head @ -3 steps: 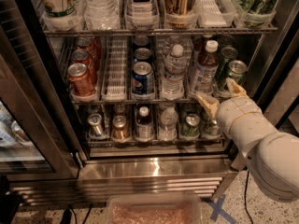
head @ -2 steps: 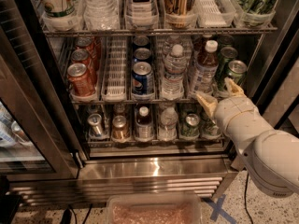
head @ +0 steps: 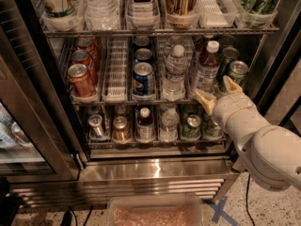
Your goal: Pick blue plastic bottle from middle shelf of fridge
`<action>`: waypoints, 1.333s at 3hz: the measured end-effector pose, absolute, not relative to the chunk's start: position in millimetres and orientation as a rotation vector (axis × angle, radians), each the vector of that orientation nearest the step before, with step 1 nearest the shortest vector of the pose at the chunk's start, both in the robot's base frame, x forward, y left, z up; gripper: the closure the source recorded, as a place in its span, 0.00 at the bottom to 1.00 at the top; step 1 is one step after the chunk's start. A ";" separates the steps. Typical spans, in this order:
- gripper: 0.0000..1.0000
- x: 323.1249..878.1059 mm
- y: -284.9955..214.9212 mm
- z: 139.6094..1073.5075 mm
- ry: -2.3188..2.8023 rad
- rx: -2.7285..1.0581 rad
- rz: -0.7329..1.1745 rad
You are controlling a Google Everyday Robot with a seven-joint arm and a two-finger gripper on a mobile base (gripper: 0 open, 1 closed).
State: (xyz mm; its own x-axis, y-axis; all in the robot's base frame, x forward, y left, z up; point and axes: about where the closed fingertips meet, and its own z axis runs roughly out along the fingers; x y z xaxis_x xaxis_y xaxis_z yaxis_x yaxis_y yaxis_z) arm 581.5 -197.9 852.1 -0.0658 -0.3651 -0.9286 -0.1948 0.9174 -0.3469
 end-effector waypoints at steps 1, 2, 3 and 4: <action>0.35 587.7 -192.1 855.0 1.632 -0.434 -0.122; 0.35 594.2 -186.2 856.0 1.622 -0.429 -0.093; 0.35 602.1 -182.4 854.6 1.617 -0.419 -0.074; 0.36 611.0 -186.8 852.6 1.615 -0.395 -0.085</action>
Offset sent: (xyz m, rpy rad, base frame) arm 0.0194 0.0165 0.0046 0.0665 -0.0260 0.0487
